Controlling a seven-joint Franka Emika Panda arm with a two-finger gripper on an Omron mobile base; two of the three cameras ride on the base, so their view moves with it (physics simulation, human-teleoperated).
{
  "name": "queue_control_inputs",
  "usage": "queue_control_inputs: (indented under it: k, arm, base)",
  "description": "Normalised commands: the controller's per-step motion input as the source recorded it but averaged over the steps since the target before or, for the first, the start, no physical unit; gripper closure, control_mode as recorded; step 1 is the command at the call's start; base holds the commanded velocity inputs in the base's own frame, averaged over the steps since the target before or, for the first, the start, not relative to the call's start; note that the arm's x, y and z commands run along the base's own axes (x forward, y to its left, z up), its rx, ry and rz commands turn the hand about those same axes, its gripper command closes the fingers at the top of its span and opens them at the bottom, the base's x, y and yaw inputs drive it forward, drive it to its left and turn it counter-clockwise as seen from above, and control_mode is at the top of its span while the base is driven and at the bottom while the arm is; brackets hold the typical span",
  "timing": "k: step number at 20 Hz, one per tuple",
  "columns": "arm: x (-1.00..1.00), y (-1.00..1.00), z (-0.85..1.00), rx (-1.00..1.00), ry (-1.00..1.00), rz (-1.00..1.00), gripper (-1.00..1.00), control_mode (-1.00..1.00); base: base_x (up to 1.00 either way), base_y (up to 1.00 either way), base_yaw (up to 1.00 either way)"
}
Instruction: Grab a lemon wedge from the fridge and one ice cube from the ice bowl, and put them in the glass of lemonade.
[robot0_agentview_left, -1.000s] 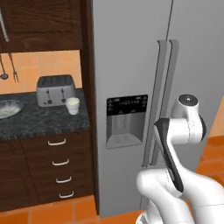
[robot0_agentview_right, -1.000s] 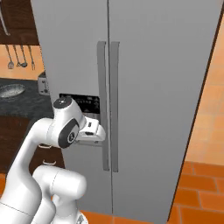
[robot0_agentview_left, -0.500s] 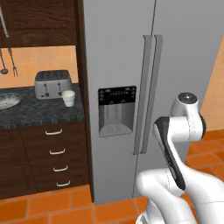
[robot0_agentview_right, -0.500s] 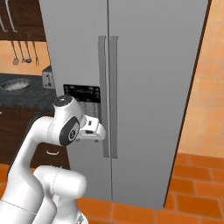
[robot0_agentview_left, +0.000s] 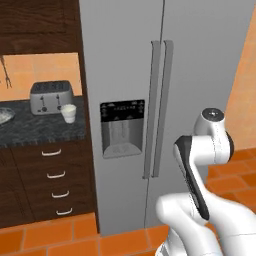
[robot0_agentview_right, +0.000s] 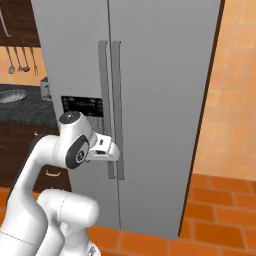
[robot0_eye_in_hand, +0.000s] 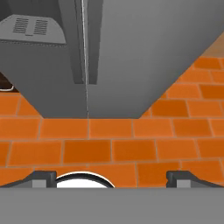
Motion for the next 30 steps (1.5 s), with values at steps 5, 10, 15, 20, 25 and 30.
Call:
queue_control_inputs:
  k: [5, 10, 15, 20, 25, 30]
  arm:
    - [0.00, 0.00, 0.00, 0.00, 0.00, 0.00, -1.00, 1.00]
    - [0.00, 0.00, 0.00, 0.00, 0.00, 0.00, -1.00, 1.00]
    - [-0.36, -0.02, 0.04, 0.00, -0.04, 0.00, -1.00, -1.00]
    - [-0.37, -0.01, 0.58, 0.00, -0.37, 0.00, -1.00, -1.00]
    - [0.49, 0.19, 0.67, 0.00, -0.43, 0.11, -1.00, -1.00]
    - [0.96, 0.18, 0.17, 0.00, -0.19, 0.15, -1.00, -1.00]
  base:
    - [-0.06, -0.05, 0.00]
    - [-0.52, 0.00, 0.00]
    - [-0.23, 0.00, 0.00]
    - [0.00, 0.00, 0.00]
    - [0.00, 0.00, 0.00]
    - [0.00, 0.00, 0.00]
